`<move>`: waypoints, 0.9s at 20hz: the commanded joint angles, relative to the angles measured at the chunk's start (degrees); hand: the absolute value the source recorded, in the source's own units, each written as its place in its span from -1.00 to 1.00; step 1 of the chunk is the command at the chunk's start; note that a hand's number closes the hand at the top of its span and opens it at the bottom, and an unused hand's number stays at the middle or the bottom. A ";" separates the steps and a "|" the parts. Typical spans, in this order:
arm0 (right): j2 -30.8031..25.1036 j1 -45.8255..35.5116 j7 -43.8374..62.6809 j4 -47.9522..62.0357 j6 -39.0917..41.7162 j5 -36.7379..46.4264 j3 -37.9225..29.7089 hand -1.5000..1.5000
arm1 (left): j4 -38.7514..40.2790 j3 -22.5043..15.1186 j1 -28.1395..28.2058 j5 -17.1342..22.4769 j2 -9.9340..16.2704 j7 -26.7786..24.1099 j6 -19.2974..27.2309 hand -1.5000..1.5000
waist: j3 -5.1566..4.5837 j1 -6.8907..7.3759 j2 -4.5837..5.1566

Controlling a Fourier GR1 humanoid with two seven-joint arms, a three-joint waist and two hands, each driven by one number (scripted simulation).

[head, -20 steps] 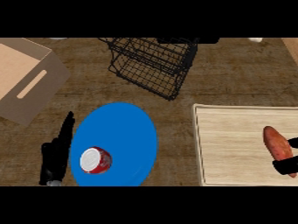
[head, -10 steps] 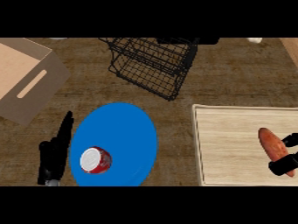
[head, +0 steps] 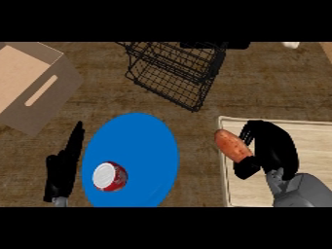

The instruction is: Pick the sweet potato from the tray and place it in the tiered basket

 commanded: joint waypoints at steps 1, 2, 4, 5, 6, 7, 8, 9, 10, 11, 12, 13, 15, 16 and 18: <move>9.22 -6.81 10.76 -6.24 -1.29 4.58 1.06 1.00 | 0.83 0.23 1.32 -0.15 -0.65 0.65 0.78 0.00 | -0.13 -0.80 -0.06; 7.92 -2.91 9.20 -9.35 -3.43 6.43 0.73 1.00 | -0.18 0.57 1.81 0.36 0.77 2.20 -0.53 0.00 | -0.07 -1.55 -0.14; 8.34 -8.33 11.76 -13.66 -0.94 6.04 -4.08 1.00 | 3.34 1.00 0.87 0.09 -0.87 -0.93 0.26 0.00 | -0.18 -2.07 -0.18; 8.90 -8.04 12.77 -16.95 -2.17 7.88 -4.62 1.00 | -0.28 -0.25 1.85 -0.19 -0.97 2.16 0.86 0.00 | -0.13 -2.30 -0.55; 10.91 -10.89 14.68 -17.39 -1.18 10.07 -4.62 1.00 | 2.05 1.41 1.13 0.09 -0.03 0.44 0.36 0.00 | -0.19 -2.05 -0.35; 9.89 -10.97 14.27 -20.71 -0.66 10.26 -6.73 1.00 | 2.15 0.79 1.81 -0.47 -1.12 -0.16 1.31 0.00 | -0.18 -2.52 -0.45; 8.48 -12.32 14.60 -22.46 1.47 11.63 -8.26 1.00 | -0.59 1.39 3.48 0.91 0.59 0.47 -0.58 0.00 | -0.14 -2.05 -0.49; 8.81 -14.96 17.45 -24.86 5.88 14.72 -5.67 1.00 | -0.85 0.09 3.78 -0.37 -0.54 0.58 0.57 0.00 | -0.18 -1.98 -0.52; 6.66 -13.01 15.90 -28.83 7.15 14.27 -7.31 1.00 | -0.79 1.10 3.05 0.13 0.11 1.72 0.26 0.00 | -0.12 -2.34 -0.41; 8.64 -17.90 18.81 -28.32 10.79 14.97 -7.15 1.00 | -2.24 -0.28 2.04 -1.62 -0.76 3.90 2.13 0.00 | -0.14 -1.94 -0.39; 7.36 -18.57 18.67 -29.65 13.95 14.78 -7.65 1.00 | -0.53 0.31 1.04 -1.25 -1.29 2.52 1.75 0.00 | -0.16 -2.10 -0.28; 8.05 -22.94 20.21 -28.91 16.76 13.44 -9.21 1.00 | 1.04 0.82 3.06 -1.01 -0.22 0.03 0.54 0.00 | -0.25 -1.83 -0.36; 8.72 -24.60 20.54 -29.24 19.09 11.91 -11.13 1.00 | -0.45 -0.30 3.56 -1.11 -1.33 0.98 0.60 0.00 | -0.18 -1.72 -0.26; 8.54 -24.28 19.20 -27.61 18.19 12.94 -11.90 1.00 | -1.62 -0.50 4.40 -1.39 -1.07 1.21 0.65 0.00 | -0.14 -1.52 -0.18; 10.61 -30.13 18.98 -22.50 19.15 13.70 -12.71 1.00 | -0.82 0.09 3.23 -1.64 -1.19 1.37 1.14 0.00 | -0.18 -1.11 -0.11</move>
